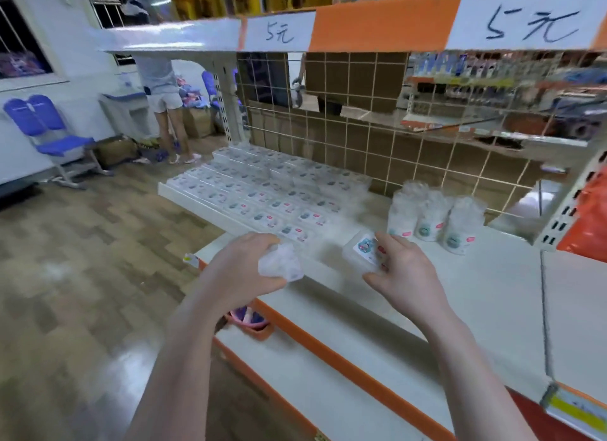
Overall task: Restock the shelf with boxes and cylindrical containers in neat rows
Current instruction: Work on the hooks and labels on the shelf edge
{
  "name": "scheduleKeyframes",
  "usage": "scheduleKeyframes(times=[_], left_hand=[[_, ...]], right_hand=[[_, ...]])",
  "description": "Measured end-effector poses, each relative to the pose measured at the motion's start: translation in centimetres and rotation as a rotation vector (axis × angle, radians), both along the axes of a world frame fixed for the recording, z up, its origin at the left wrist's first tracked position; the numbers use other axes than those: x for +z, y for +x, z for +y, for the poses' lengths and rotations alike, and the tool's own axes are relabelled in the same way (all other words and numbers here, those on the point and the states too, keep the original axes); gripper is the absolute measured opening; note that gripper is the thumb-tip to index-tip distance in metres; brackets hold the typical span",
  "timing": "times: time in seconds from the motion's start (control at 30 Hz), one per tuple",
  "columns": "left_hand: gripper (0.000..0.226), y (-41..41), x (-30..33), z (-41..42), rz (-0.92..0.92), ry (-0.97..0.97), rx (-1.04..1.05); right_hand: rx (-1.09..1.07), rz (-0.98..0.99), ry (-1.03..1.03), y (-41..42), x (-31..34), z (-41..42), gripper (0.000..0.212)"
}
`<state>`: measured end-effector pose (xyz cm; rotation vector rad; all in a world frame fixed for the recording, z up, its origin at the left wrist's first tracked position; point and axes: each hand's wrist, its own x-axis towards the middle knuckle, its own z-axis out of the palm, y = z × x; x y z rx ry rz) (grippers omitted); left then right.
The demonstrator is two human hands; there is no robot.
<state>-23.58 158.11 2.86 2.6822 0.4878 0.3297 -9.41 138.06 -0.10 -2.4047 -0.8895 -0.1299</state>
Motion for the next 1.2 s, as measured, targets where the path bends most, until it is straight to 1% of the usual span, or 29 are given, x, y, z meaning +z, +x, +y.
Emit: scheduleKeyframes(times=[0.07, 0.2, 0.4, 0.53, 0.6, 0.67, 0.73, 0.9, 1.07, 1.2], left_hand=[[0.066, 0.6, 0.4, 2.7, -0.019, -0.004, -0.011], [0.067, 2.5, 0.2, 8.1, -0.034, -0.041, -0.070], [0.069, 4.4, -0.6, 19.5, 0.010, -0.021, -0.171], [0.068, 4.8, -0.6, 27.0, 0.023, 0.001, -0.202], [0.069, 5.0, -0.4, 30.4, 0.043, 0.006, -0.202], [0.069, 5.4, -0.4, 32.9, 0.047, -0.027, -0.194], [0.069, 5.9, -0.5, 34.9, 0.059, -0.045, -0.200], [0.068, 8.0, -1.0, 39.2, 0.074, -0.054, -0.214], [0.069, 10.6, -1.3, 43.4, 0.042, -0.075, -0.173], [0.067, 11.8, -1.3, 46.4, 0.026, -0.091, -0.155]], right_hand=[[-0.004, 0.009, -0.024, 0.2, 0.2, 2.6, 0.063], [-0.070, 0.009, -0.029, 0.8, 0.4, 7.2, 0.052], [-0.188, 0.021, -0.039, 0.7, 0.1, 16.6, 0.050], [-0.255, 0.046, -0.059, 0.1, 0.2, 23.0, 0.051], [-0.269, 0.057, -0.045, -0.1, 0.5, 25.8, 0.057], [-0.273, 0.094, -0.052, 0.0, 0.8, 28.2, 0.068], [-0.271, 0.098, -0.065, 0.3, 1.0, 30.3, 0.072], [-0.287, 0.086, -0.110, 2.4, 0.9, 34.5, 0.072], [-0.237, 0.062, -0.105, 5.8, 0.3, 38.7, 0.070], [-0.187, 0.069, -0.158, 8.0, 0.6, 42.3, 0.070]])
